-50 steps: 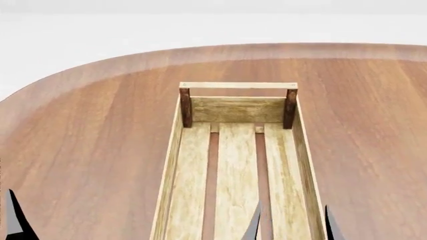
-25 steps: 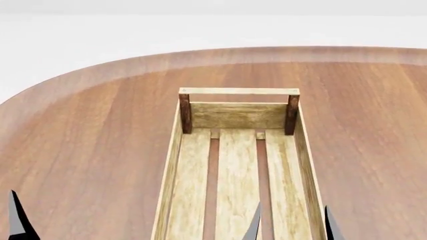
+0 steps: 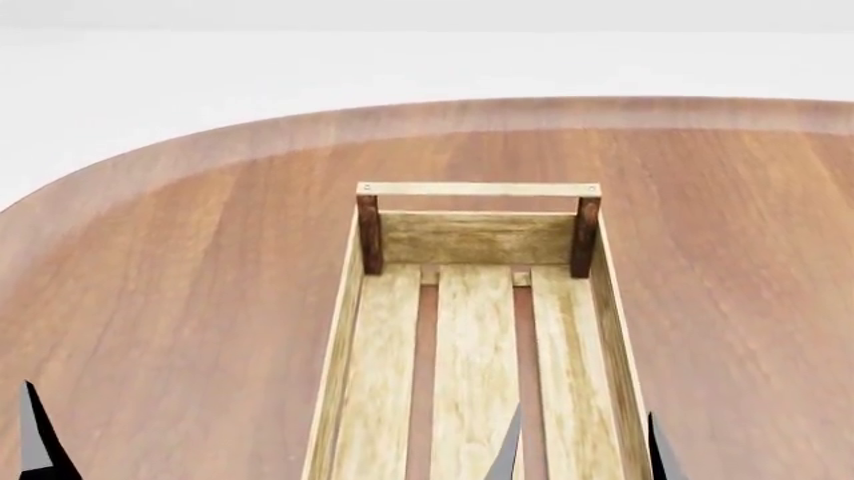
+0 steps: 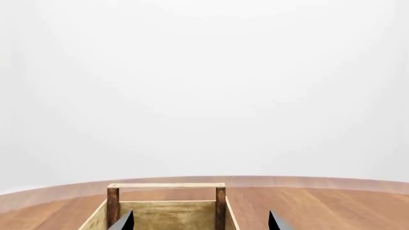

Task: Pick up the cream cheese and put it in the tray.

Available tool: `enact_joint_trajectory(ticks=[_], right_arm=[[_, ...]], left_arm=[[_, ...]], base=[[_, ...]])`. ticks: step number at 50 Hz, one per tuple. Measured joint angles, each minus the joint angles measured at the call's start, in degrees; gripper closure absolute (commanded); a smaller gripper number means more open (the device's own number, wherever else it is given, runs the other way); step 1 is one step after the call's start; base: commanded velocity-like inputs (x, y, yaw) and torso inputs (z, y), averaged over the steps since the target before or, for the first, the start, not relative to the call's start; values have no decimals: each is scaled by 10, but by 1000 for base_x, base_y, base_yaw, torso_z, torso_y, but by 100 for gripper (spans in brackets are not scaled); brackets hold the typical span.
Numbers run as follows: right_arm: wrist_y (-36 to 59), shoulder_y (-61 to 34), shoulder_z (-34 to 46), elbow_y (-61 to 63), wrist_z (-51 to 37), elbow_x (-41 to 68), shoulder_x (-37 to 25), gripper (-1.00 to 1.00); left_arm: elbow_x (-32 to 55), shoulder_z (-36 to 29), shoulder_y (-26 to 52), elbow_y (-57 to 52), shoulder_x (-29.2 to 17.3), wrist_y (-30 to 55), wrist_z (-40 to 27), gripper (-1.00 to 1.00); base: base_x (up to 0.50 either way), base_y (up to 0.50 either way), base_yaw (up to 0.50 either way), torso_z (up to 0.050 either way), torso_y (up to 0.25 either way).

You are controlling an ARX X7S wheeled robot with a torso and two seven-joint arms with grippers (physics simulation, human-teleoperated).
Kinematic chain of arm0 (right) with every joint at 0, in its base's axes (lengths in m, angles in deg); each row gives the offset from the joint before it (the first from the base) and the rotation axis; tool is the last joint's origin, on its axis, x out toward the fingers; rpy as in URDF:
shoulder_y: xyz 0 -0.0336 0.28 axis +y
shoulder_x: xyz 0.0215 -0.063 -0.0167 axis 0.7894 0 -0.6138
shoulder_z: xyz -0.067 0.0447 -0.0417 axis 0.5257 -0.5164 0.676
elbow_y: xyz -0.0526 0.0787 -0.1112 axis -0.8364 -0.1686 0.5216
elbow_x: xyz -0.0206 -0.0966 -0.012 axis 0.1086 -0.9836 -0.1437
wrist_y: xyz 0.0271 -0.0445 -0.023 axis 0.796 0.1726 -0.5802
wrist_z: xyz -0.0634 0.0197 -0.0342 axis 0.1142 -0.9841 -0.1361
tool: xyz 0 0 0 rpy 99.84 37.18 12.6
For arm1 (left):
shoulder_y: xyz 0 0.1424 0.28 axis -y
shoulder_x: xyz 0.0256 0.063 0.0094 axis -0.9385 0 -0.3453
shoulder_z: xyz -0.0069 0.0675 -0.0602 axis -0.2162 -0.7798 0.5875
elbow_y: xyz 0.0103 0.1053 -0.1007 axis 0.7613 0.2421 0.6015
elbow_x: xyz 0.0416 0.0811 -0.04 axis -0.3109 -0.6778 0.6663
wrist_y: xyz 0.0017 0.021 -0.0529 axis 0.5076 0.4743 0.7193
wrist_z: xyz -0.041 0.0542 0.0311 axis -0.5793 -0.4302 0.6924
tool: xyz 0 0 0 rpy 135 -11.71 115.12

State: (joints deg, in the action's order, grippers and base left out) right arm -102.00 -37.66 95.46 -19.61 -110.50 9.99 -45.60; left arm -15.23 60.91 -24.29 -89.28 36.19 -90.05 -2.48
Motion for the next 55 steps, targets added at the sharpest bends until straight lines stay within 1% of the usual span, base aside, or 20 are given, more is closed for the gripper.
enact_joint_trajectory(ticks=[19,37,55], right_arm=[[-5,-3,5,-6,-3,2,-2,-100],[-2,-6,11,-3,-6,1,-5,-100],[-9,-5,13,-7,-19,-11,-6,-100]], left_arm=[[1,-5,3,5,-2,-2,-3,-100],[2,-9,4,4,-5,0,-7,-100],[4,-13,5,7,-8,-2,-9,-100]], base=[[10,0,0,0,0],[168,0,0,0,1],[0,0,0,0,0]])
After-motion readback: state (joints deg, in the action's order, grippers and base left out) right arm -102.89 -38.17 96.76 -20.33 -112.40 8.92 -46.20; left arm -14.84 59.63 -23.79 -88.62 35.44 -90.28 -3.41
